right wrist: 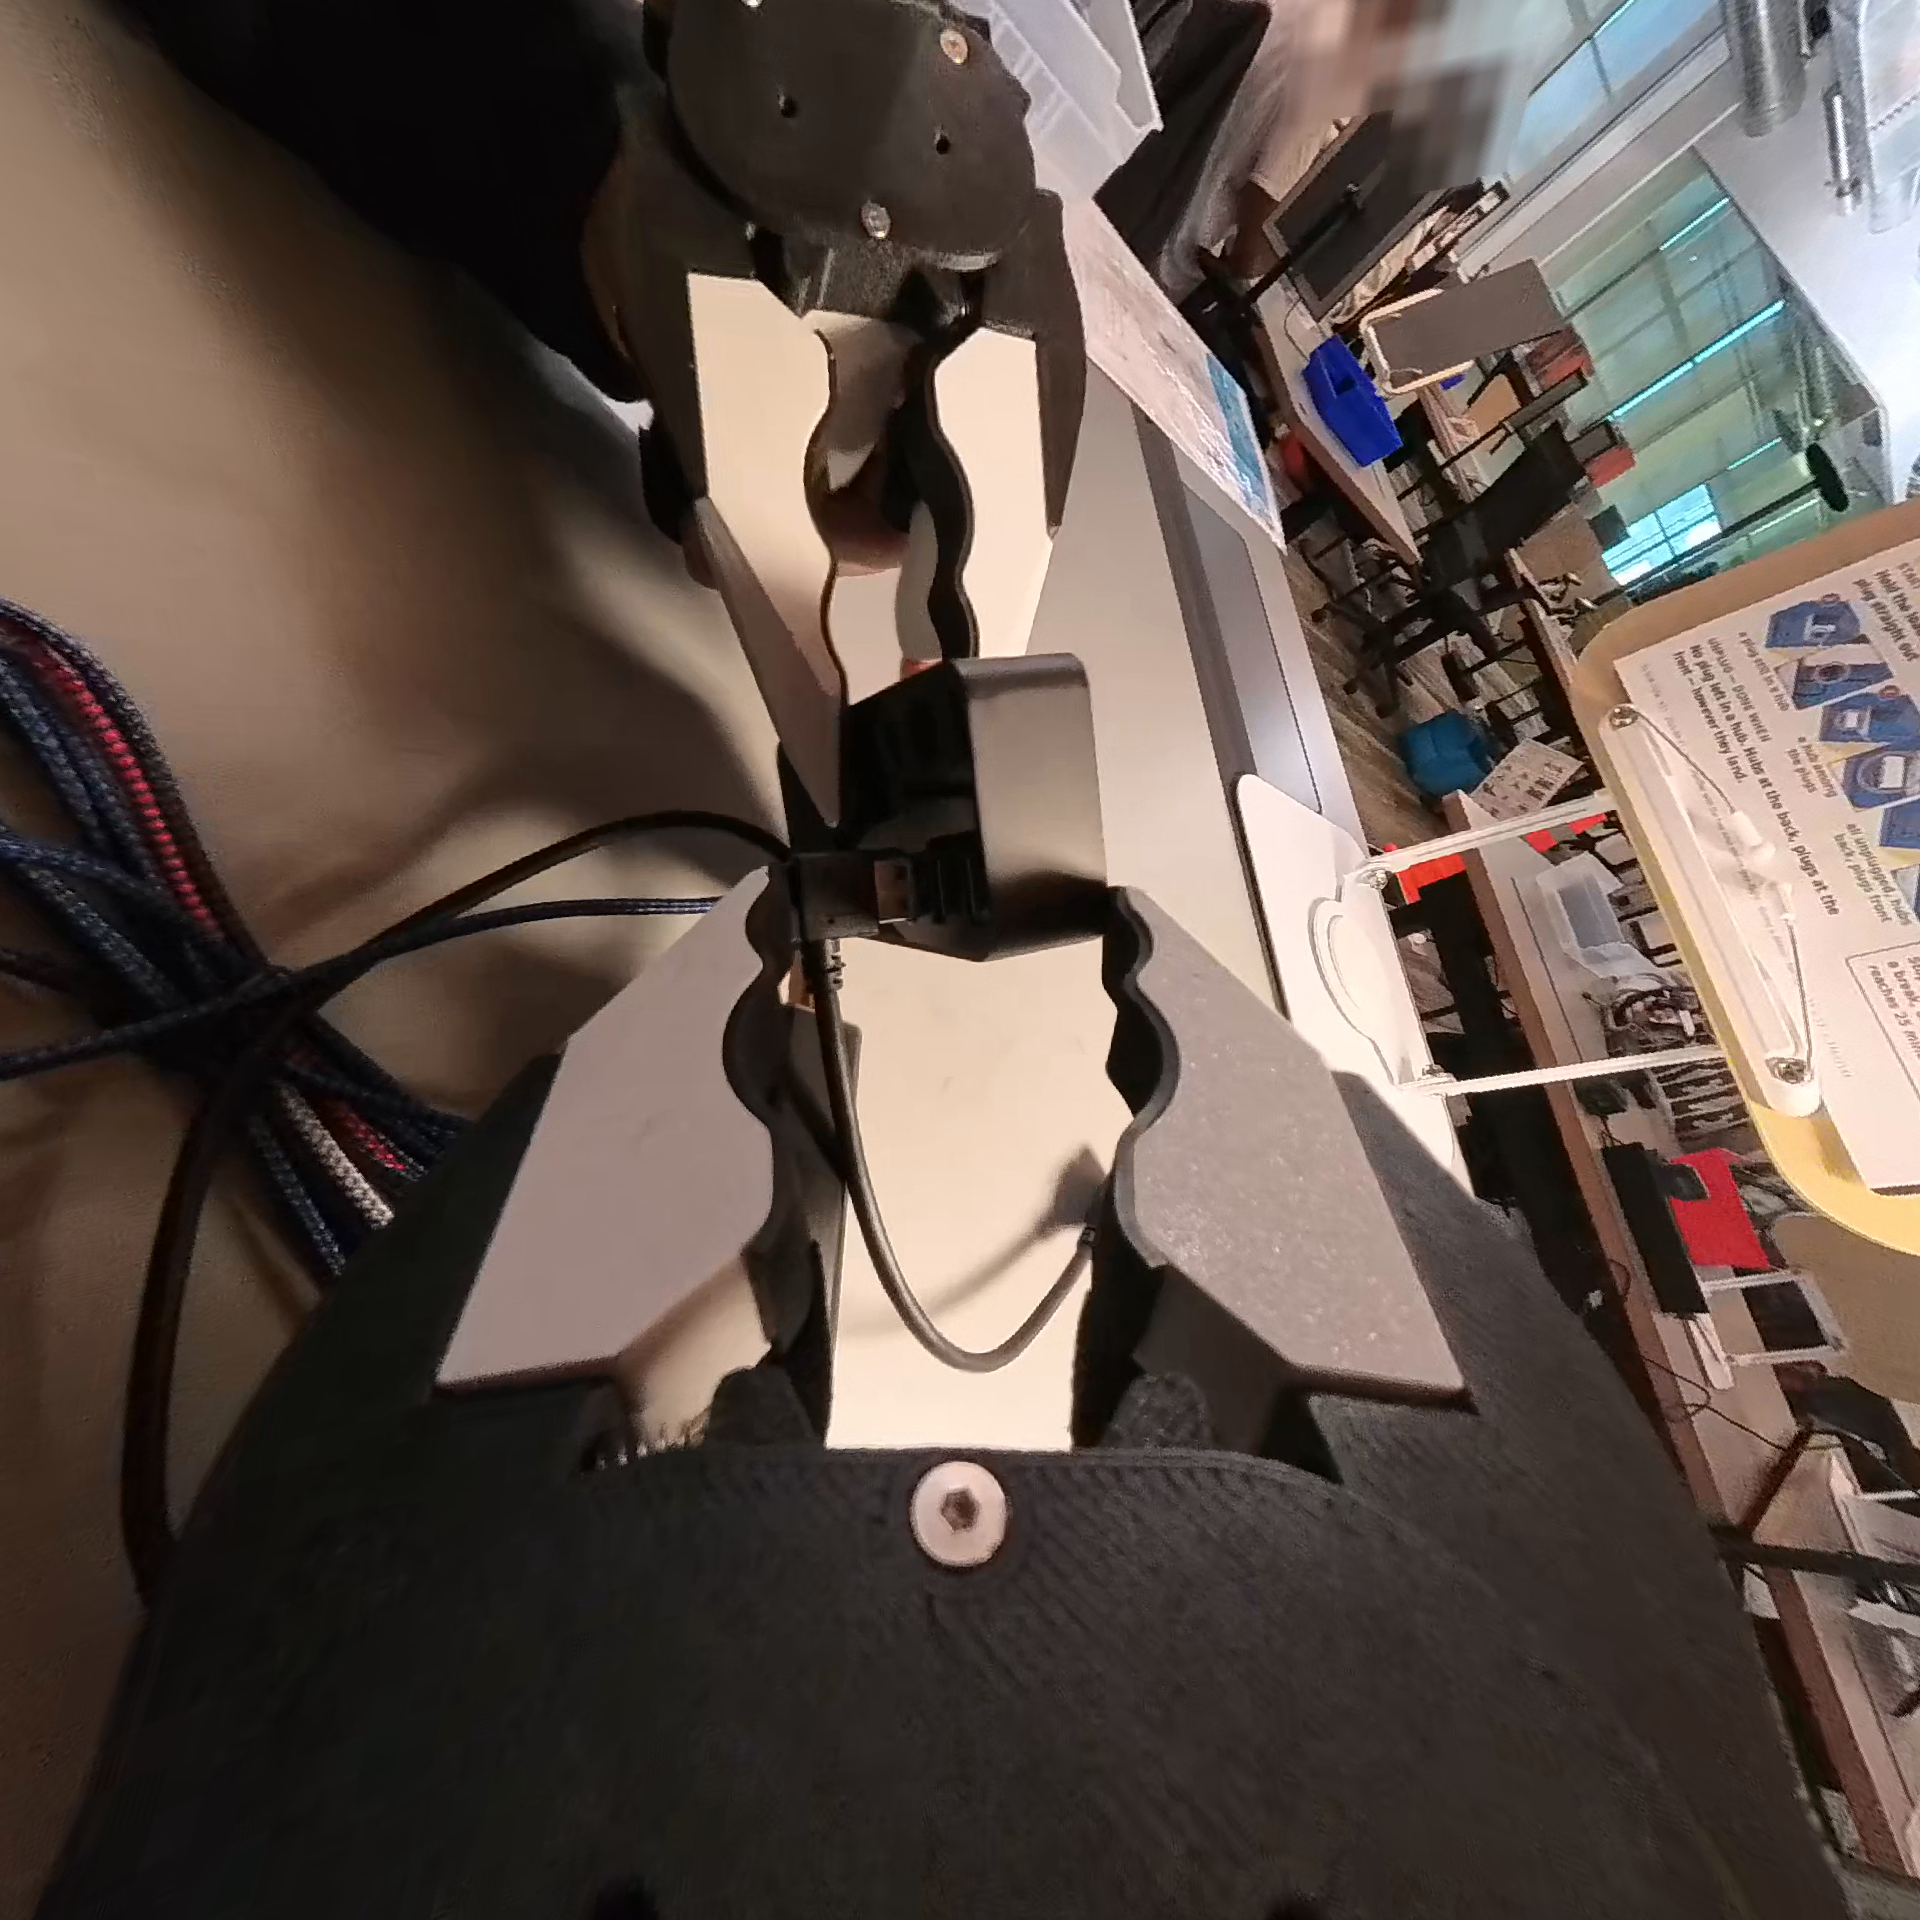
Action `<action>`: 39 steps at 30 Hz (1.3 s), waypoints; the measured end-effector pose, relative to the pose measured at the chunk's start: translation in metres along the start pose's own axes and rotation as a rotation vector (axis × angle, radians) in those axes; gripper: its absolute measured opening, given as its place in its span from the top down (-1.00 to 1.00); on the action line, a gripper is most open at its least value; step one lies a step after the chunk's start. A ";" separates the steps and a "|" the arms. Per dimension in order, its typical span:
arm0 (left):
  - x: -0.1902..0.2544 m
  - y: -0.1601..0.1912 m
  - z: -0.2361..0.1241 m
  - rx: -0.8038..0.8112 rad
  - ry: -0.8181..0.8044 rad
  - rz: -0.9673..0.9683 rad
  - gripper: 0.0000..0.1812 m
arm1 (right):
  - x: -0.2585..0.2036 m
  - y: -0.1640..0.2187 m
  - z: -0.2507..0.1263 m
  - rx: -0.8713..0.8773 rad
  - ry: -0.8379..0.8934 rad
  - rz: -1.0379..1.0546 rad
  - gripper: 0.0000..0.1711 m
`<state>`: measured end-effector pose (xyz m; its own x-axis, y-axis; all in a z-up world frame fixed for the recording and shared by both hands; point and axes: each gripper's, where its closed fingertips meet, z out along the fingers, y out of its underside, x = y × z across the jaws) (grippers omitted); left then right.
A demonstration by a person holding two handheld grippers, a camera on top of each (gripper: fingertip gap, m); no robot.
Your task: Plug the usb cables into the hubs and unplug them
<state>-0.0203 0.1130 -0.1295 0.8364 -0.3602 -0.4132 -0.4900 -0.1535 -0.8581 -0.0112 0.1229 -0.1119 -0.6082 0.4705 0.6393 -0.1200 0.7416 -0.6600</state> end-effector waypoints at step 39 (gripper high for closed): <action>-0.019 0.044 0.003 -0.213 -0.060 -0.238 0.61 | 0.023 0.007 0.014 -0.121 0.239 -0.031 0.43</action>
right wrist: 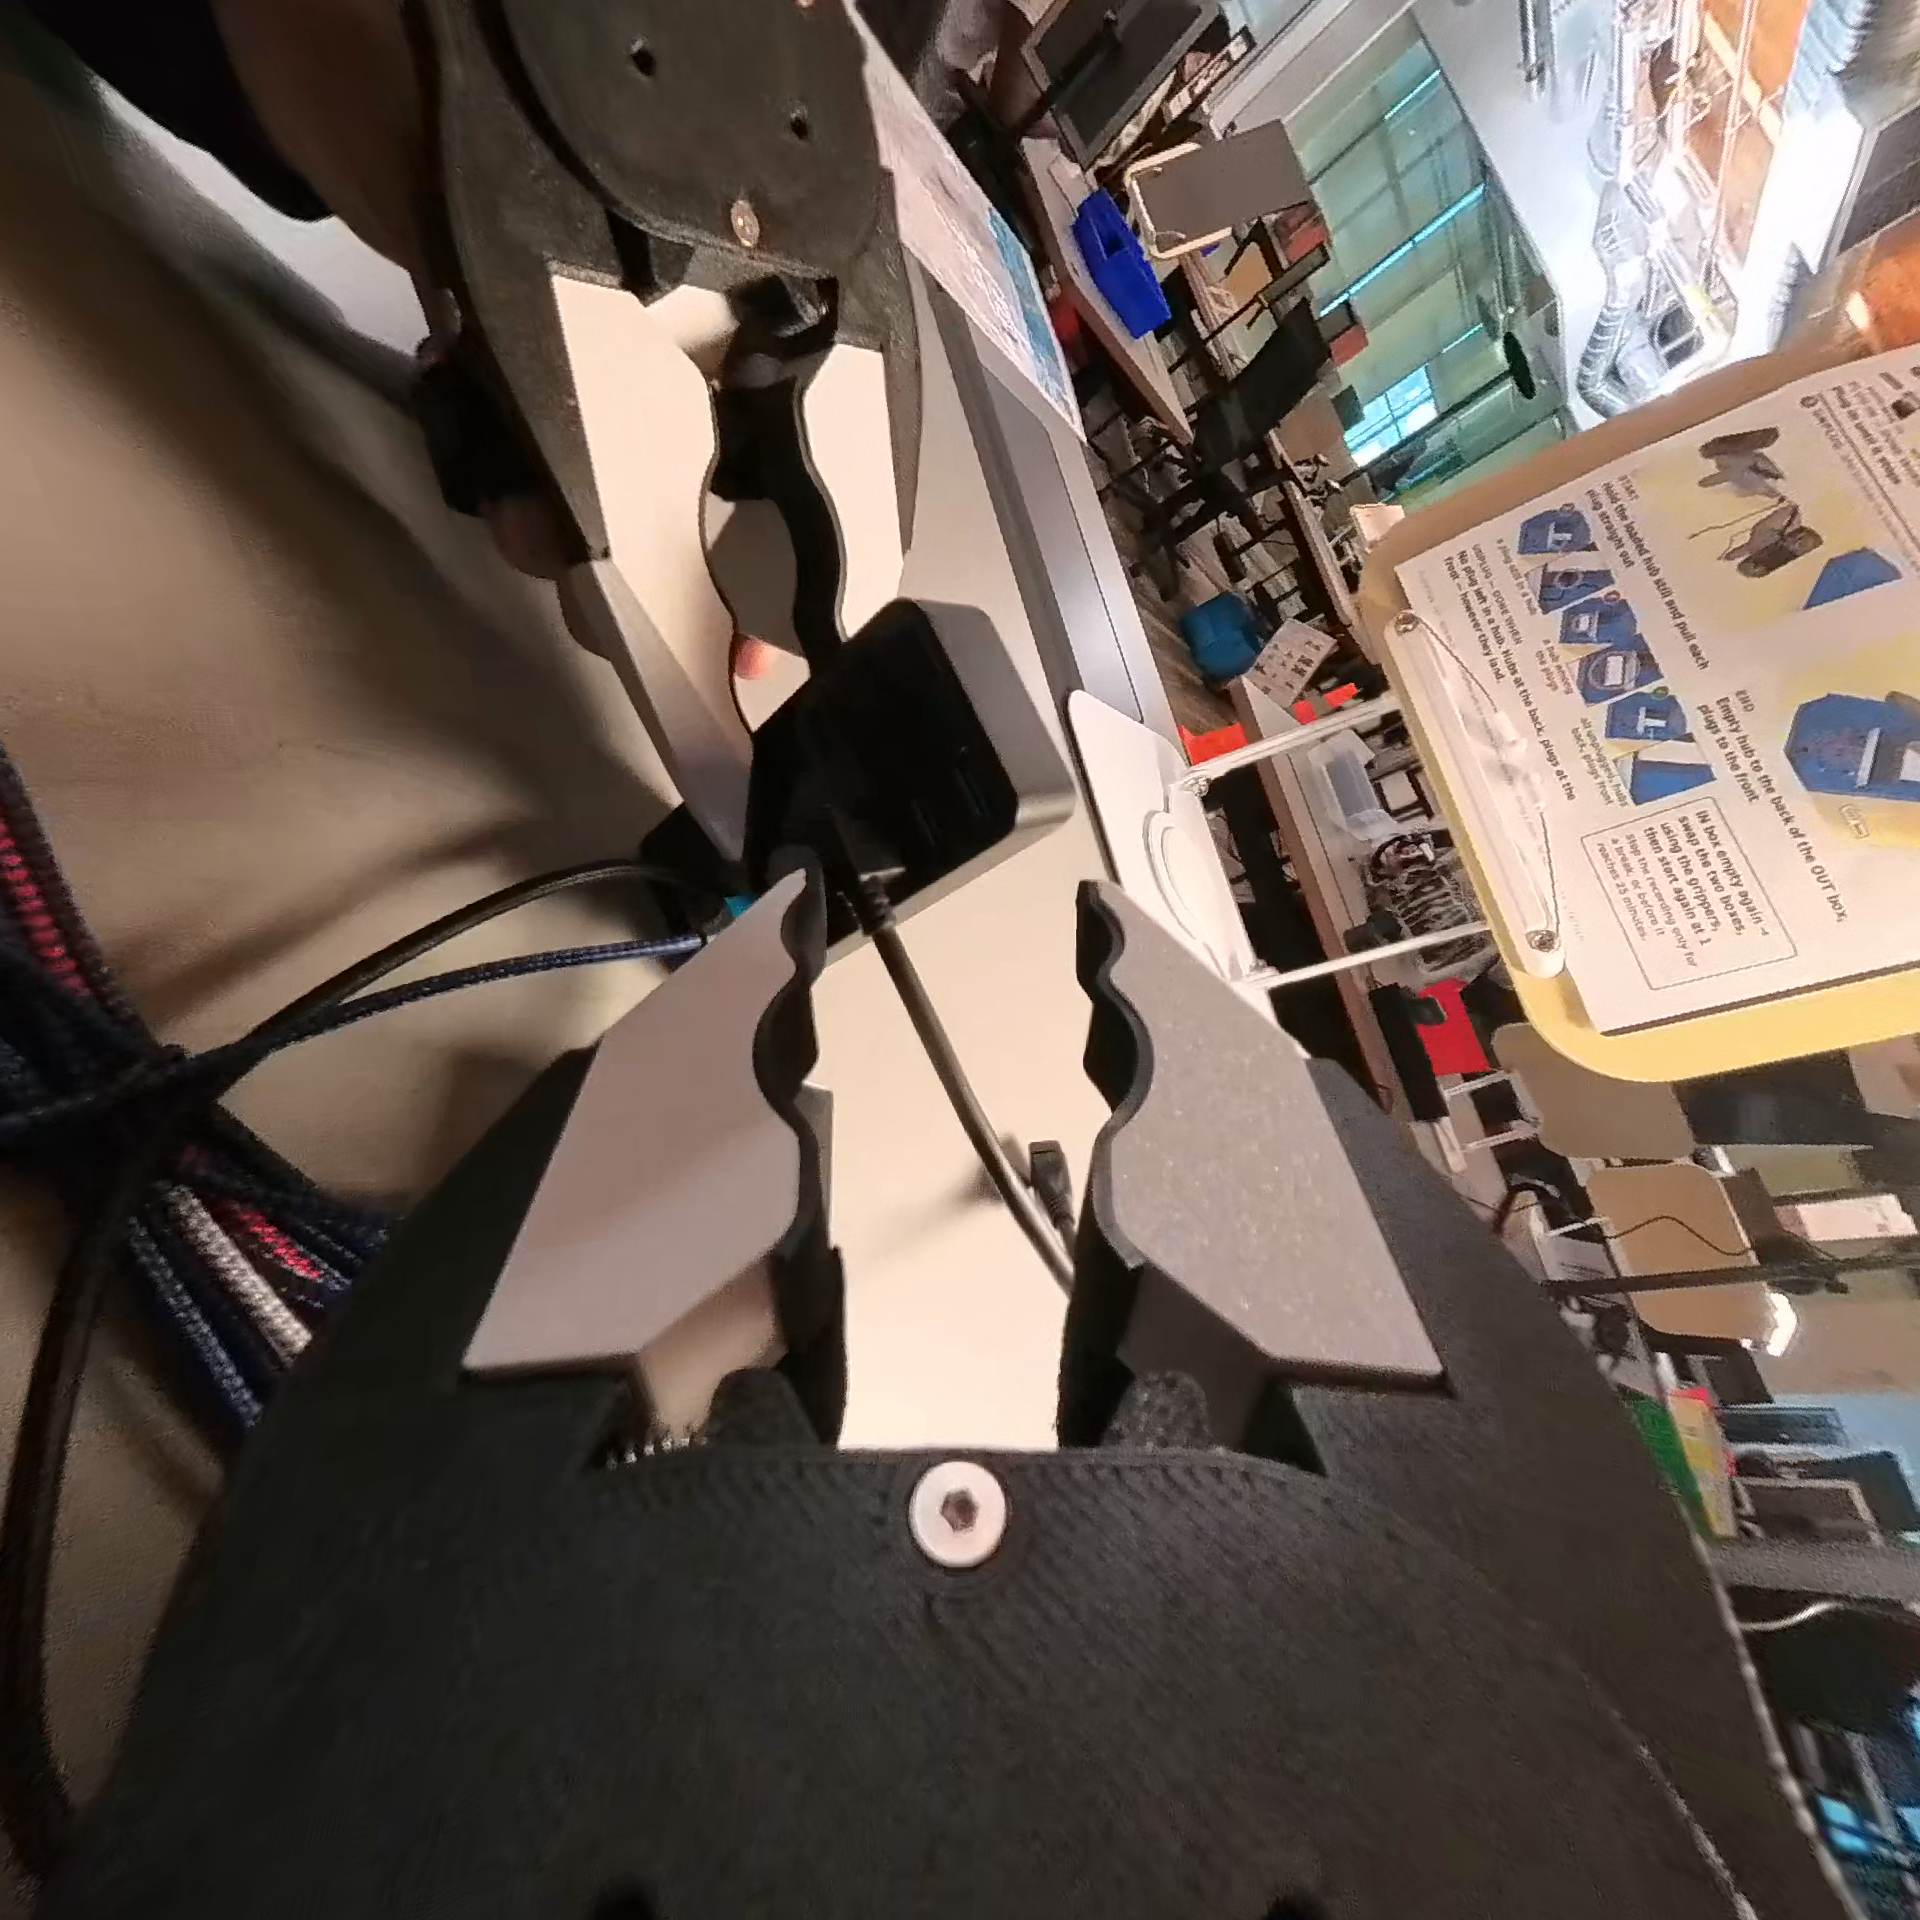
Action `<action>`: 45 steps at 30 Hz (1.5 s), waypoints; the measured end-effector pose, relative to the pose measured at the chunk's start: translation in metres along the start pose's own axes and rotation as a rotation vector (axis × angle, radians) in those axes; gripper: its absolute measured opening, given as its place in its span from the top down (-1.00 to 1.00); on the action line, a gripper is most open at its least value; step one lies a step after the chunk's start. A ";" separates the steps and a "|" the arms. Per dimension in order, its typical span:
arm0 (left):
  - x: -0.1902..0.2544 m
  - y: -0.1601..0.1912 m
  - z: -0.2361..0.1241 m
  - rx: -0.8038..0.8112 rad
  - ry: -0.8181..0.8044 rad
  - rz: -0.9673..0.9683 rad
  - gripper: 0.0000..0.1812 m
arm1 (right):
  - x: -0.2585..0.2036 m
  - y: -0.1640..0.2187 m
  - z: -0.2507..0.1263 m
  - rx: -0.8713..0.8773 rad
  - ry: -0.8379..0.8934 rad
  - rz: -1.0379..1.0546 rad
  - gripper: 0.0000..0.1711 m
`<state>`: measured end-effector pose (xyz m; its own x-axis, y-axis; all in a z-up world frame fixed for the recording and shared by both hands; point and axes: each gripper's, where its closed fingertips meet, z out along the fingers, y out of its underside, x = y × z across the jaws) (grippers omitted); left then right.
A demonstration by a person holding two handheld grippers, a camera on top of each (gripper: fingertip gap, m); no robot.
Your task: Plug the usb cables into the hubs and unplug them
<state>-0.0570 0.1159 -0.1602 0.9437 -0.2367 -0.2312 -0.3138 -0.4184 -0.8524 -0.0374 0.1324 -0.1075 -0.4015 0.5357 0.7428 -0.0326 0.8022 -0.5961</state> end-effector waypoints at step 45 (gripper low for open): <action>-0.053 0.119 -0.446 -0.181 -0.850 -0.552 0.42 | -0.096 -0.020 -0.064 0.136 -0.322 0.164 0.51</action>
<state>-0.1913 -0.3126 -0.0396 0.7013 0.6982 -0.1440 0.2417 -0.4230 -0.8733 0.0605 0.0814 -0.1472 -0.6777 0.5262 0.5136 -0.0565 0.6591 -0.7499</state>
